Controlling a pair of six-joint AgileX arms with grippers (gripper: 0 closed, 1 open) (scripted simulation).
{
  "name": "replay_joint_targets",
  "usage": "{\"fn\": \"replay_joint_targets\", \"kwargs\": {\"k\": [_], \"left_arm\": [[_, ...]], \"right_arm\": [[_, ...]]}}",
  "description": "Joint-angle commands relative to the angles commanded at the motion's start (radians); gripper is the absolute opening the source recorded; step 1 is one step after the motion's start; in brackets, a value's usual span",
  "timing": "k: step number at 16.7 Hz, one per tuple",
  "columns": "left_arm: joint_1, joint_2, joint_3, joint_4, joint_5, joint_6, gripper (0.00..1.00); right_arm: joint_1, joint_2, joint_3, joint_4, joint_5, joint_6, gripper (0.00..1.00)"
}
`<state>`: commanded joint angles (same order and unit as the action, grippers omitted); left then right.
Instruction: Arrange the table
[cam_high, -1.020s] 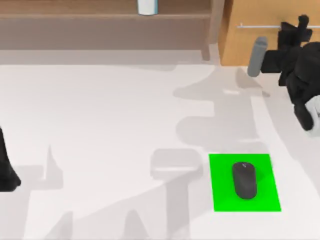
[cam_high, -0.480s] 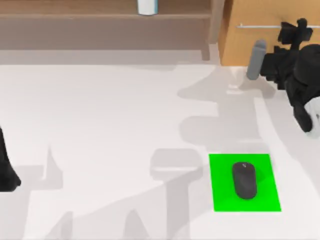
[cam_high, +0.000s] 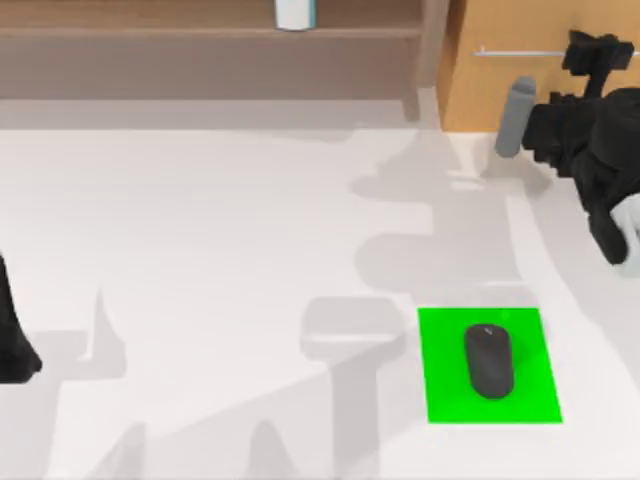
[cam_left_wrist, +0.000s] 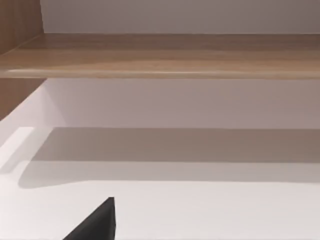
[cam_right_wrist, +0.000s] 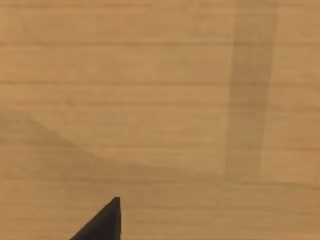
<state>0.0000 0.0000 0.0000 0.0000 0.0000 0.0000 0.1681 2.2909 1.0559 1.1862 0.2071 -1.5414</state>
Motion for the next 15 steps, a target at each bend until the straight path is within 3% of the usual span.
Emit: {"fn": "replay_joint_targets", "kwargs": {"k": [15], "left_arm": [[0.0,0.0,0.0,0.0,0.0,0.0,1.0]], "right_arm": [[0.025,-0.059,-0.174,0.096,0.013,0.001,1.0]]}}
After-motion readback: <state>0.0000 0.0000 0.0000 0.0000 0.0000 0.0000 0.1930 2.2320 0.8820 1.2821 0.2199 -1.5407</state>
